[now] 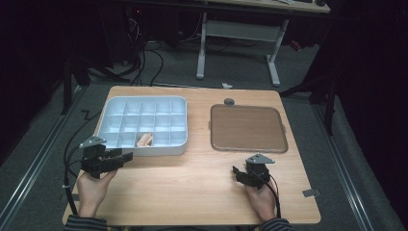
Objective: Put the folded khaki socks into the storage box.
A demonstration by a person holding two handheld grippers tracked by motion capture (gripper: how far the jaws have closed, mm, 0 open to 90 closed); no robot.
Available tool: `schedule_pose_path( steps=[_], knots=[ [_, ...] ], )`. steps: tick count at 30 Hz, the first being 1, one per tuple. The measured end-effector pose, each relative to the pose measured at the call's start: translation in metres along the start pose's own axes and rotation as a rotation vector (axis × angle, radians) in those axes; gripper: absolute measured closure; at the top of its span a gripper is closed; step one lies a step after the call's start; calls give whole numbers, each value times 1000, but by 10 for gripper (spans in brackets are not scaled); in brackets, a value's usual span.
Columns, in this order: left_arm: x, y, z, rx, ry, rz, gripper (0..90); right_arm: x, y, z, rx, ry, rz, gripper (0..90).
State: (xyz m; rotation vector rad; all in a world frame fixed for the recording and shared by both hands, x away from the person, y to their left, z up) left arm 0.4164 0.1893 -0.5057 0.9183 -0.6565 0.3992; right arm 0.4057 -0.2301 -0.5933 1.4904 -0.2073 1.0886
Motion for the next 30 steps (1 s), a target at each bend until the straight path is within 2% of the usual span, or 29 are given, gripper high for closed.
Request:
schedule_pose_path(
  steps=[11, 30],
  knots=[
    [-7, 1, 2, -8, 2, -5, 440, 0, 0, 0, 1, 0, 0, 371],
    [-23, -13, 11, -34, 1, -32, 431, 0, 0, -1, 3, 1, 1, 371]
  ],
)
Point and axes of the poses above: each handheld gripper's, and its own axes: y roughly backward along the jaws, x roughly out of its top, z roughly to its right, the point moved 9 cm from there along -y, roughly forward along the jaws, and after that the axes turned 11 degrees about y, right-handed, at the moved point
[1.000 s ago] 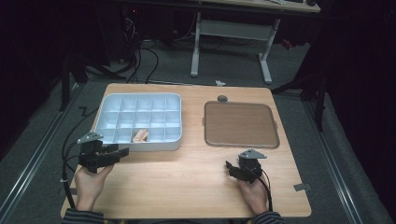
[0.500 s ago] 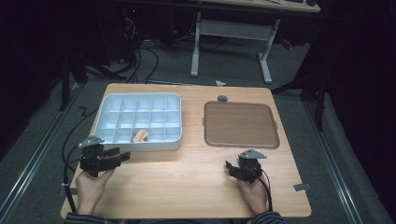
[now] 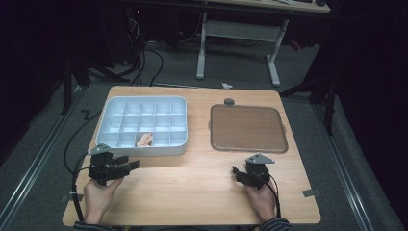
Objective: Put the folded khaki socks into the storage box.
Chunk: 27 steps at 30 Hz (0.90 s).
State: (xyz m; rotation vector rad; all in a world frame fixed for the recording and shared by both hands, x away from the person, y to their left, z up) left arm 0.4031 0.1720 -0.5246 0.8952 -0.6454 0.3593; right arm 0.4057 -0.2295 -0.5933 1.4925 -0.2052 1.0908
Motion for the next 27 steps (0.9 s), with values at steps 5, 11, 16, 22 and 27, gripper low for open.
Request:
schedule_pose_path(
  steps=[5, 11, 16, 22, 27],
  knots=[
    [-3, -4, 3, -13, -1, -2, 431, 0, 0, 0, 0, 1, 0, 371],
    [-5, -10, 6, -26, 0, -6, 430, 0, 0, 0, 0, 0, 0, 371],
    [-5, -13, 8, -26, -6, -7, 430, 0, 0, 0, 0, 0, 0, 371],
    [-7, -16, 9, -31, -10, -6, 430, 0, 0, 0, 0, 0, 0, 371],
    [-10, -19, 10, -34, -4, -7, 430, 0, 0, 0, 0, 1, 0, 371]
  ],
)
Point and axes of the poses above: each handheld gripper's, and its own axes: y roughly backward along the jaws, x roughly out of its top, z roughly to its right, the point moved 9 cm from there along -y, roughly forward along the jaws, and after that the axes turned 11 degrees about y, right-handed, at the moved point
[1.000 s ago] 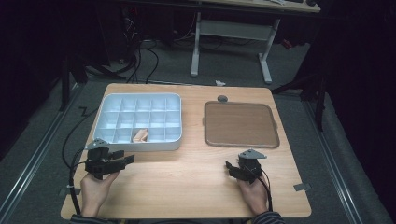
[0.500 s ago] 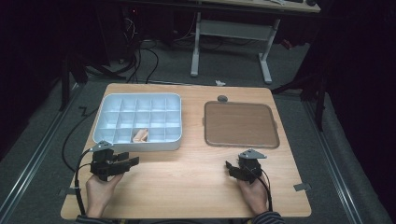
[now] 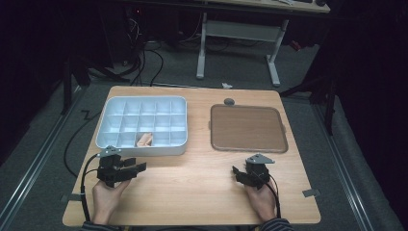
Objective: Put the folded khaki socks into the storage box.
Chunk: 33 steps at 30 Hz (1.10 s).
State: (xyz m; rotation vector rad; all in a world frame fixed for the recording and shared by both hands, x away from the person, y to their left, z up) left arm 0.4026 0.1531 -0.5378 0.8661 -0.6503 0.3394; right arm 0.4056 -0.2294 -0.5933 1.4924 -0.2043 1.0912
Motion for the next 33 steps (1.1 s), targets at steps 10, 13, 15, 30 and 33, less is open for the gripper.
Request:
schedule_pose_path(
  steps=[10, 13, 15, 30, 33],
  knots=[
    [-5, -7, 4, -16, -10, -10, 427, 0, 0, 0, 1, 1, 0, 371],
    [-6, -9, 5, -14, -19, -12, 426, 0, 0, 0, 1, 1, 0, 371],
    [-6, -11, 6, -15, -22, -13, 426, 0, 0, 0, 1, 1, 0, 371],
    [-11, -19, 11, -54, -3, -18, 424, 0, 0, -1, 3, 2, 0, 371],
    [-13, -21, 12, -51, -6, -27, 424, 0, 0, -1, 4, 4, 0, 371]
  ],
)
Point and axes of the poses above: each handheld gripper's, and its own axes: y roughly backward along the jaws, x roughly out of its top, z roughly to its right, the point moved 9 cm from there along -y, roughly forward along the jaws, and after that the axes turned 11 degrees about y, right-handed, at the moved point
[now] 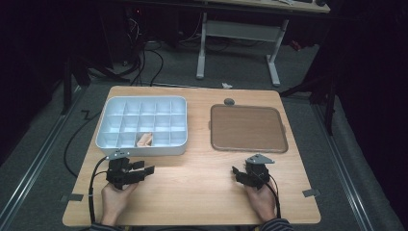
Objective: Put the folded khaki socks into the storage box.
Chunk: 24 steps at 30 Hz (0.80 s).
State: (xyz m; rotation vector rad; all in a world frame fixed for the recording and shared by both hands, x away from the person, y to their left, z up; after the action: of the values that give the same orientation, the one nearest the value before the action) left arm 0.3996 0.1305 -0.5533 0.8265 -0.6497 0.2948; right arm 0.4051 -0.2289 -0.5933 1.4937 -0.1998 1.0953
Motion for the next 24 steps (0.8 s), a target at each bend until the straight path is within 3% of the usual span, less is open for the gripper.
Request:
schedule_pose_path(
  steps=[24],
  knots=[
    [-8, -22, 7, 21, -62, -44, 424, 0, 0, 0, 2, 4, 1, 370]
  ],
)
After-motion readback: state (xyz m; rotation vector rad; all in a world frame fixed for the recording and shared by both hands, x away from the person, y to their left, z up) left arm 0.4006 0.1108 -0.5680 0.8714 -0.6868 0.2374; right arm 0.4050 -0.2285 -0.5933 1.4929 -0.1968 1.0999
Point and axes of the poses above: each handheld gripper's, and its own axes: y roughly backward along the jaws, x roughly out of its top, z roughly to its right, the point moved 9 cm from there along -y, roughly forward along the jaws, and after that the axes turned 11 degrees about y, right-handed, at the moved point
